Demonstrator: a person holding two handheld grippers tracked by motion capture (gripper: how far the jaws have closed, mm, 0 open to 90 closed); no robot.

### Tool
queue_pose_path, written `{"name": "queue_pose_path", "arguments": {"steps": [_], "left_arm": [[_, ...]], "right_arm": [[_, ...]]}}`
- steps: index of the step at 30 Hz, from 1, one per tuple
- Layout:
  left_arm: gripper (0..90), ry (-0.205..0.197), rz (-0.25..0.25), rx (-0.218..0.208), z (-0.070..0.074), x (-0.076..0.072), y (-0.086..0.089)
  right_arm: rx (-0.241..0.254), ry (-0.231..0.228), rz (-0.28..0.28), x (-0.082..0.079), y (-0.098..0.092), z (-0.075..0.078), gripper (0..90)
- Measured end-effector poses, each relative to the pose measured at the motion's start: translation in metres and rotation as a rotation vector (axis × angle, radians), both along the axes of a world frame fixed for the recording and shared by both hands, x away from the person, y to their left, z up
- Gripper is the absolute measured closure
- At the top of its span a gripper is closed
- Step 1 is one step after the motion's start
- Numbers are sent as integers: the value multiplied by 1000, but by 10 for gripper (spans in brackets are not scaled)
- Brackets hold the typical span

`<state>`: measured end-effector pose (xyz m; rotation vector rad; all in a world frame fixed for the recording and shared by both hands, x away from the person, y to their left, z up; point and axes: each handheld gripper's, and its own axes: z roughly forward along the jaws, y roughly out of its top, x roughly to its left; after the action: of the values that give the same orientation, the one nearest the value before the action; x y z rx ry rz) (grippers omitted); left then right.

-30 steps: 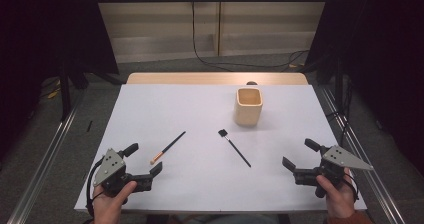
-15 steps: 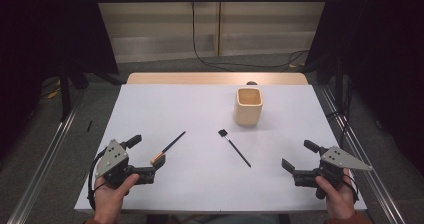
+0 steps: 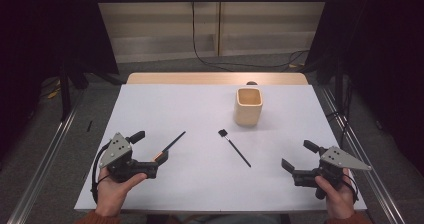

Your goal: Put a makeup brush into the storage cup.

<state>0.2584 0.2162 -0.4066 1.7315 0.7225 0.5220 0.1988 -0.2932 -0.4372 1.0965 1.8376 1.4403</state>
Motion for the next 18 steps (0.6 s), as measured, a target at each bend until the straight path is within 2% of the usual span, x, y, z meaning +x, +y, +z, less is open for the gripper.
{"name": "queue_pose_path", "arguments": {"steps": [1, 2, 3, 4, 10, 15, 18], "left_arm": [[15, -1, -1, 0, 0, 1, 0], [56, 6, -7, -13, -1, 3, 0], [50, 6, -7, -13, -1, 3, 0], [40, 24, 5, -16, -1, 6, 1], [37, 33, 18, -22, 0, 13, 4], [38, 30, 11, -17, 1, 16, 4], [38, 8, 11, -19, 4, 20, 3]], "right_arm": [[-3, 0, 1, 0, 0, 0, 0], [-2, 1, 5, 1, 0, 0, 0], [-2, 1, 5, 1, 0, 0, 0], [-2, 2, 5, 0, 0, 0, 0], [17, 15, -5, 1, -2, -1, 0], [19, 10, 2, 1, -1, -1, 0], [11, 9, 5, 0, -1, -1, 0]]}}
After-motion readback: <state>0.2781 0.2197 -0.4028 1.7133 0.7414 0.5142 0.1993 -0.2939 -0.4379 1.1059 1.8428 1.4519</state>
